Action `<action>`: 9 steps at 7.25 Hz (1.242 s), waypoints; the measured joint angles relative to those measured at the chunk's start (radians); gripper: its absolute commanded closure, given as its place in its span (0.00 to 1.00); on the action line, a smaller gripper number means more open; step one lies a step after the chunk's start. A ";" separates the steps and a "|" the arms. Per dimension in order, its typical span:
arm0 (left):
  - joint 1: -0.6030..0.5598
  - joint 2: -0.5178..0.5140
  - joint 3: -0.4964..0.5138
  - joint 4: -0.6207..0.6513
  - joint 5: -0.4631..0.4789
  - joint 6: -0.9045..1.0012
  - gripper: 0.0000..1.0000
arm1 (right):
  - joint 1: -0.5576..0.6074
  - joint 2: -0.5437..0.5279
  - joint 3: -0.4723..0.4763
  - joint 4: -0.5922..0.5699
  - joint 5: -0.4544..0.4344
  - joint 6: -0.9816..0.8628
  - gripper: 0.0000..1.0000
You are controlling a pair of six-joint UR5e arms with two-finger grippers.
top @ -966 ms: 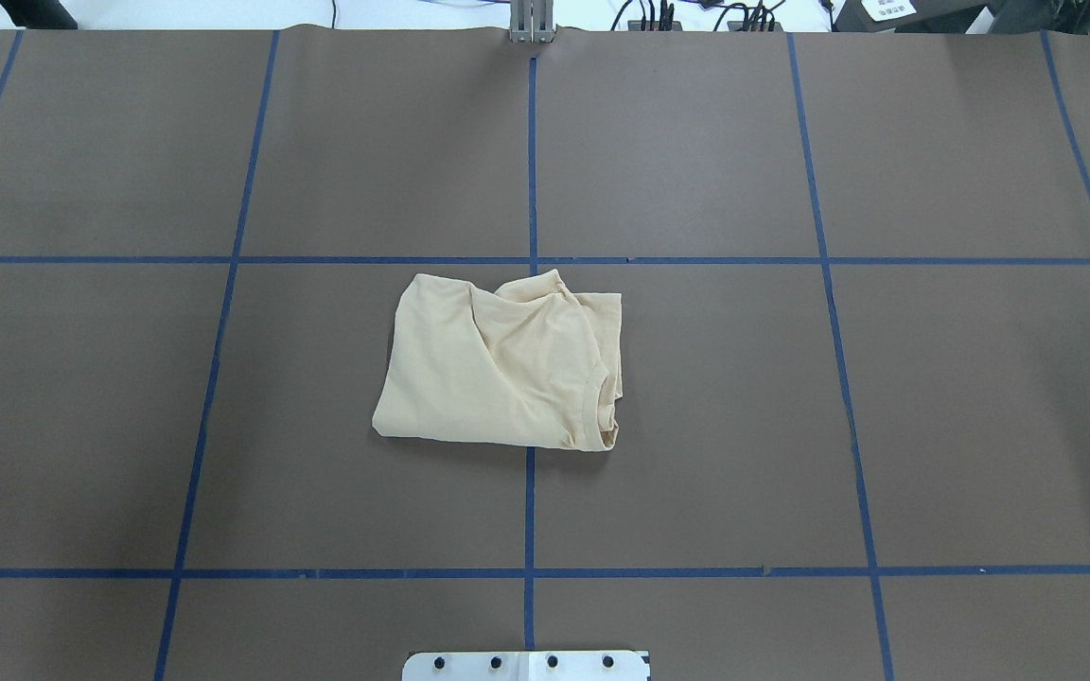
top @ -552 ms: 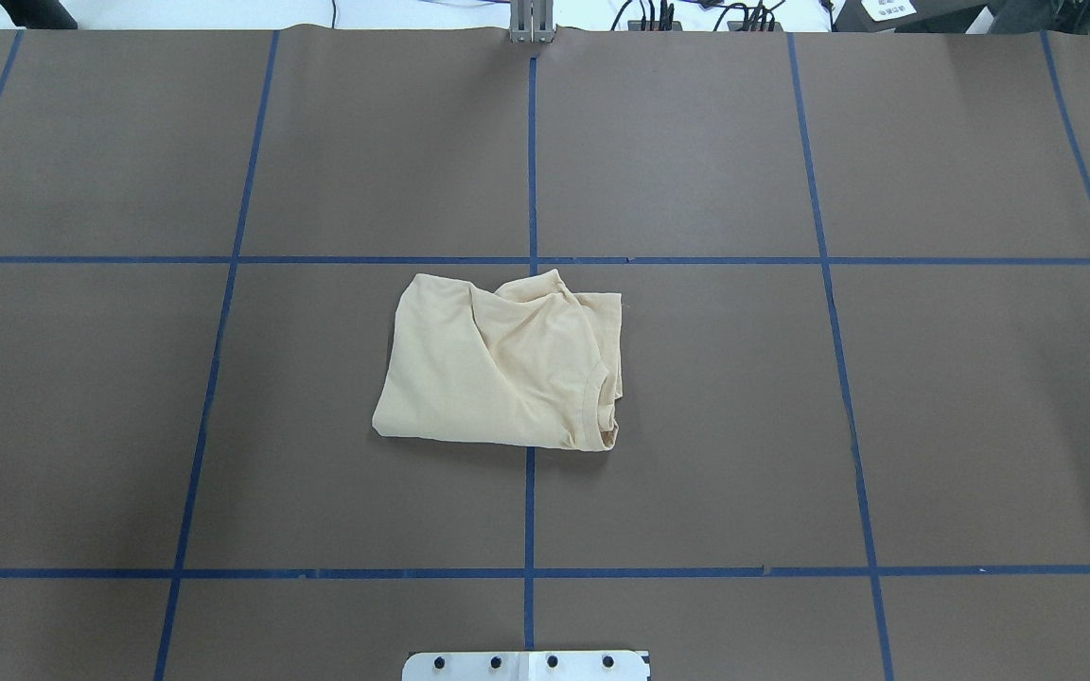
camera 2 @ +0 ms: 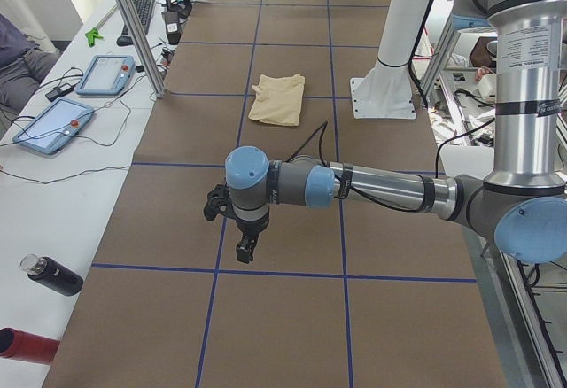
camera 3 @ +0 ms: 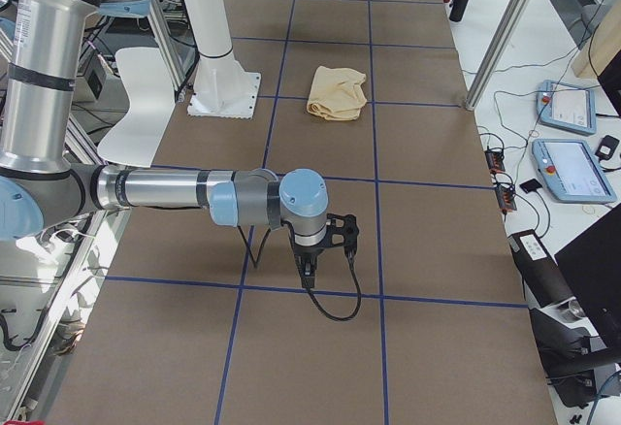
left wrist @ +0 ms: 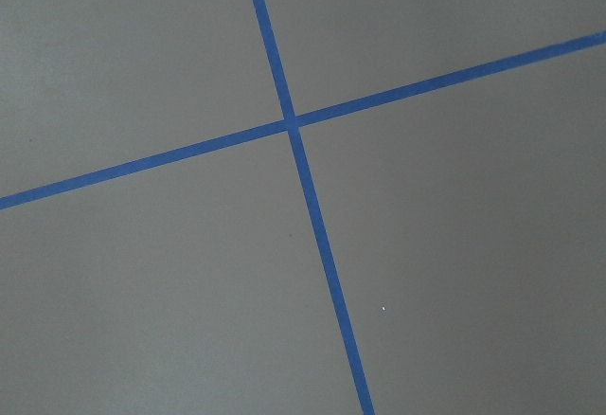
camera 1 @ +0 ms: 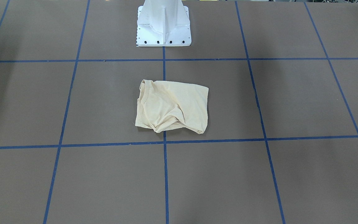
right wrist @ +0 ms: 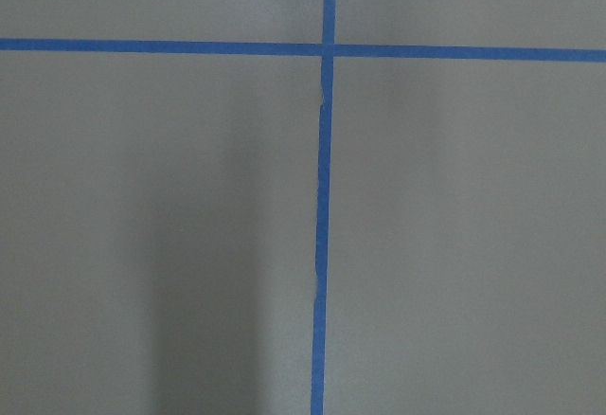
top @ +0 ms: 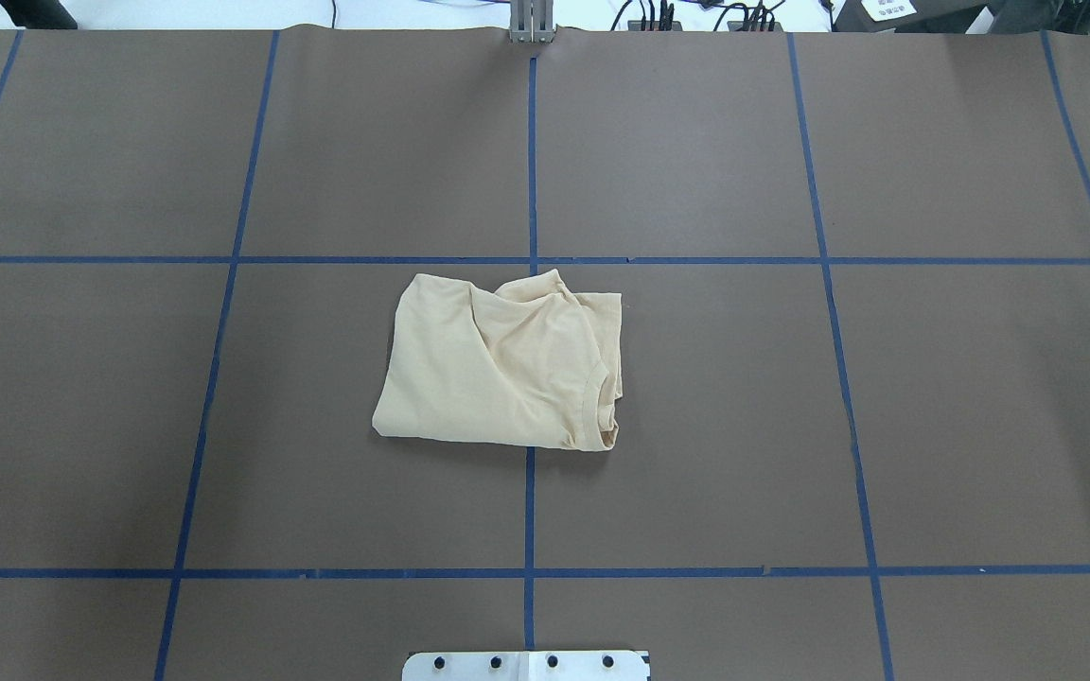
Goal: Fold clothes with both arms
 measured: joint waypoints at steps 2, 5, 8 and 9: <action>0.000 0.000 -0.006 -0.001 0.000 0.000 0.00 | 0.000 -0.001 0.000 0.000 0.000 0.002 0.00; 0.000 0.000 -0.013 -0.001 -0.001 0.000 0.00 | 0.000 -0.002 0.002 0.002 0.000 0.002 0.00; -0.001 -0.001 -0.014 -0.002 0.000 0.000 0.00 | -0.001 0.000 0.002 0.003 -0.004 0.001 0.00; -0.001 -0.002 -0.014 -0.002 0.000 0.000 0.00 | -0.001 0.000 0.002 0.003 -0.004 0.001 0.00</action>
